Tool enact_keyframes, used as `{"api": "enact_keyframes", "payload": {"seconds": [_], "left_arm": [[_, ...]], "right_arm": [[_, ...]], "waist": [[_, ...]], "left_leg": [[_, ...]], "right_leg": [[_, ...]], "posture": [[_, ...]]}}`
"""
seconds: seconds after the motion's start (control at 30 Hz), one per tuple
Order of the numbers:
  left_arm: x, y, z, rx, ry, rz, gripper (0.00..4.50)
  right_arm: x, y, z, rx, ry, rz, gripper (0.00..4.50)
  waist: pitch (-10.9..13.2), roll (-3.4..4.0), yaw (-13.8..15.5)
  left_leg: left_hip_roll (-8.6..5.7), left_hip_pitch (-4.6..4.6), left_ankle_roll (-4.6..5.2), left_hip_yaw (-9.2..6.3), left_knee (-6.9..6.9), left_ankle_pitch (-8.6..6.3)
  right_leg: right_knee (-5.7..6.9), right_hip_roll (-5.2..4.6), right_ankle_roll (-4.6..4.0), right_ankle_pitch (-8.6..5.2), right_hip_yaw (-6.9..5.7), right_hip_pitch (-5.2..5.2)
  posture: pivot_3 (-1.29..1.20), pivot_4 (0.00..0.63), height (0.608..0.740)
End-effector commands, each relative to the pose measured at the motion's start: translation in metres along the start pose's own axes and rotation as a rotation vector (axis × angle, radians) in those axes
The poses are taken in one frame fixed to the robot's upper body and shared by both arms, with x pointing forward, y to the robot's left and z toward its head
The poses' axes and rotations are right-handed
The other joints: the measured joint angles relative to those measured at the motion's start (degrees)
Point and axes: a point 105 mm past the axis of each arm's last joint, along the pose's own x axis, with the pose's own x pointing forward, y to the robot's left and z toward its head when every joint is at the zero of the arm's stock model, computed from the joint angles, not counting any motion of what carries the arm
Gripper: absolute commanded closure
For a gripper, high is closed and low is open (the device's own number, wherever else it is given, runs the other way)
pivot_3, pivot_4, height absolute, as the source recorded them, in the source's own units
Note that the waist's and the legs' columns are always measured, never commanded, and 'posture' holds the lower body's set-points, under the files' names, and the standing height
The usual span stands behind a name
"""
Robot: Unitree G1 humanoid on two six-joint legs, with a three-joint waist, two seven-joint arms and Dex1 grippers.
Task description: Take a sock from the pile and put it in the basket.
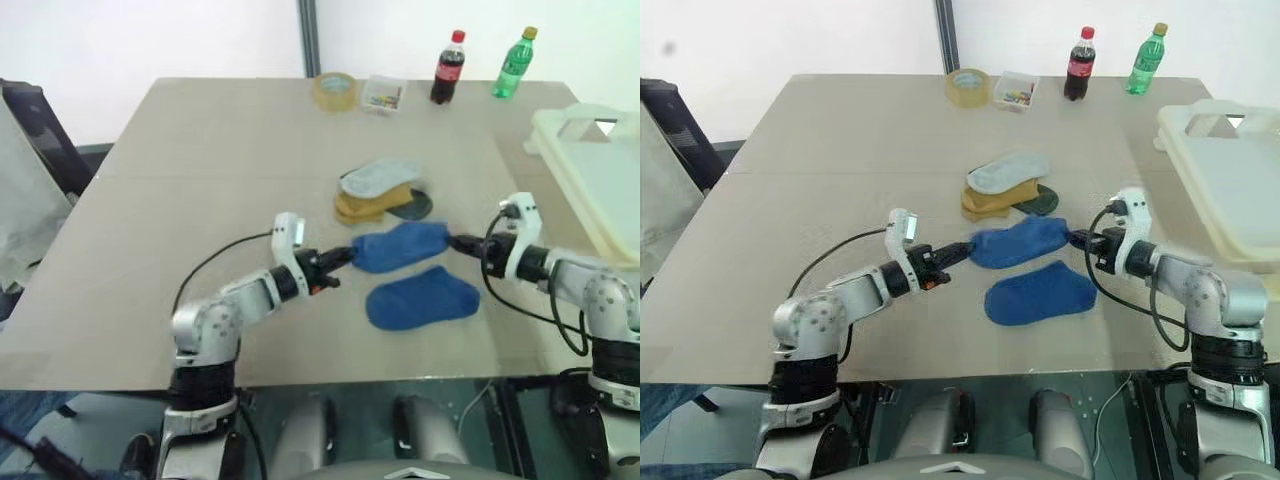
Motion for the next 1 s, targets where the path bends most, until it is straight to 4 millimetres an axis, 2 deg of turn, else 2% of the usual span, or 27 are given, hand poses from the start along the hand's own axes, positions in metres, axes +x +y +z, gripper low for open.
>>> {"api": "enact_keyframes", "payload": {"seconds": [0.03, 0.17, 0.37, 0.67, 1.0], "left_arm": [[-0.019, -0.022, 0.01, 0.03, -0.052, -0.064, 4.48], [-0.03, -0.035, 0.008, -0.006, -0.074, -0.099, 4.48], [-0.029, -0.041, -0.024, -0.016, 0.055, -0.074, 4.48], [-0.023, -0.045, -0.041, -0.045, 0.117, -0.095, 4.48], [-0.026, -0.041, -0.051, -0.049, 0.142, -0.061, 4.48]], "right_arm": [[-0.024, 0.016, 0.009, -0.021, -0.04, 0.014, 4.5], [-0.045, 0.022, 0.0, 0.017, -0.023, -0.009, 4.5], [-0.067, 0.021, -0.015, 0.044, 0.034, -0.064, 4.5], [-0.081, 0.014, -0.027, 0.077, 0.086, -0.138, 4.5], [-0.083, 0.012, -0.043, 0.12, 0.129, -0.16, 4.5]], "waist": [[0.0, 0.0, 0.1], [0.0, -0.01, 0.2], [0.0, -0.02, 0.1], [0.0, -0.02, 0.1], [0.0, -0.02, 0.1]], "left_leg": [[-0.01, 0.01, 0.0, 0.0, -0.01, 0.0], [0.01, -0.08, 0.01, -0.06, 0.0, 0.0], [-0.07, 0.2, 0.02, -0.02, 0.04, 0.0], [-0.08, 0.19, 0.01, -0.02, 0.01, -0.01], [-0.05, 0.19, 0.02, -0.03, 0.01, -0.01]], "right_leg": [[0.0, 0.0, 0.0, 0.0, 0.0, 0.01], [-0.05, -0.08, -0.04, -0.03, -0.06, 0.01], [-0.02, -0.09, -0.2, -0.13, -0.02, 0.22], [-0.04, -0.06, -0.22, -0.14, -0.02, 0.21], [-0.05, -0.07, -0.22, -0.15, -0.01, 0.21]], "posture": [[0.0, 0.15, 0.74], [0.0, 0.15, 0.74], [0.0, 0.15, 0.74], [0.0, 0.15, 0.74], [0.0, 0.15, 0.74]]}}
